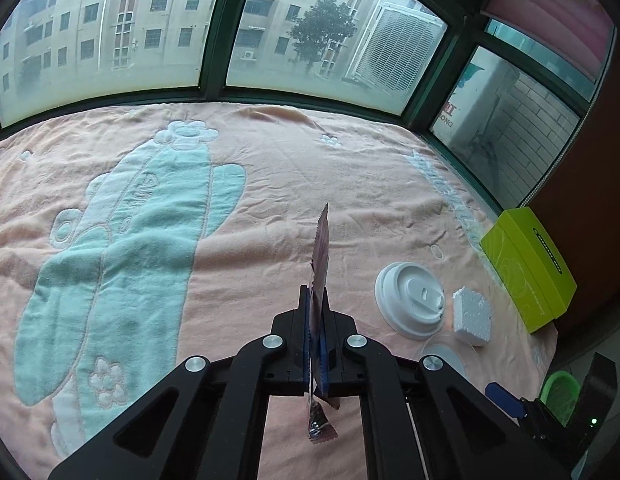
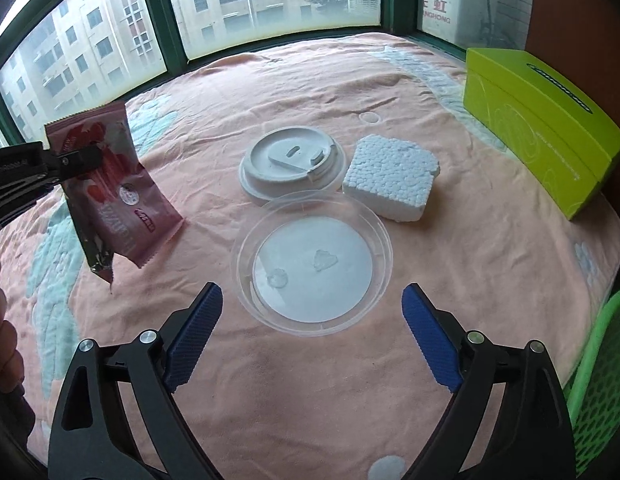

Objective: Collect trash
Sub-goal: 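Grasp the clear round plate with the right tool while the left tool holds the wrapper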

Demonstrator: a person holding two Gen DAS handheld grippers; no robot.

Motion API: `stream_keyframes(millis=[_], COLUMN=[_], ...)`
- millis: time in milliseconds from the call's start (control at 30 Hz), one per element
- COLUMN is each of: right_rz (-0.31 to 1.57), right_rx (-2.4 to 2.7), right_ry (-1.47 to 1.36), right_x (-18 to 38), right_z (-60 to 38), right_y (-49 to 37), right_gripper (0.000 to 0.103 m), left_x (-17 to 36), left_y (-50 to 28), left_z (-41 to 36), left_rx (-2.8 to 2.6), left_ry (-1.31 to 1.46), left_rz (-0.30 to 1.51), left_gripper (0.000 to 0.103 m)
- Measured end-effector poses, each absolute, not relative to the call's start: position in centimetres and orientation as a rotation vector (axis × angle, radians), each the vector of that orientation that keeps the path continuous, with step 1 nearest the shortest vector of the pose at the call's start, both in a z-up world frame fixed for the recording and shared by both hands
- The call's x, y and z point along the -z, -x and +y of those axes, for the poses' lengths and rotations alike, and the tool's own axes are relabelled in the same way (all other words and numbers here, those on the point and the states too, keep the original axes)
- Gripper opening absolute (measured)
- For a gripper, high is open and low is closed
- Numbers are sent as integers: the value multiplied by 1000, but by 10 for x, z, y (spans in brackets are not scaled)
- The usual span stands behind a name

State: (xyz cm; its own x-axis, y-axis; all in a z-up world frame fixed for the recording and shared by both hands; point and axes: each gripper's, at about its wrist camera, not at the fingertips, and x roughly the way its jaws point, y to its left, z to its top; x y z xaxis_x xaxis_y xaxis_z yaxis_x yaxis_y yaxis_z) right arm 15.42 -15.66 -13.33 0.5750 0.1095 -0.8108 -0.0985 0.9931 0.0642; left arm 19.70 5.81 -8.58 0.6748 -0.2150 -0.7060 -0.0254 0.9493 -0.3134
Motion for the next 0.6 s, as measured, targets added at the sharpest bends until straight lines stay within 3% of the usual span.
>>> stream_keyframes(millis=[600], right_rz=[976], right_rx=[-96], right_ry=[-3], right_x=[151], right_z=[-152], right_y=[-176], right_gripper=[91], left_x=[69], left_y=[-183], left_z=[64], left_rx=[125], left_ry=[342], left_rz=[785], left_gripper=[4])
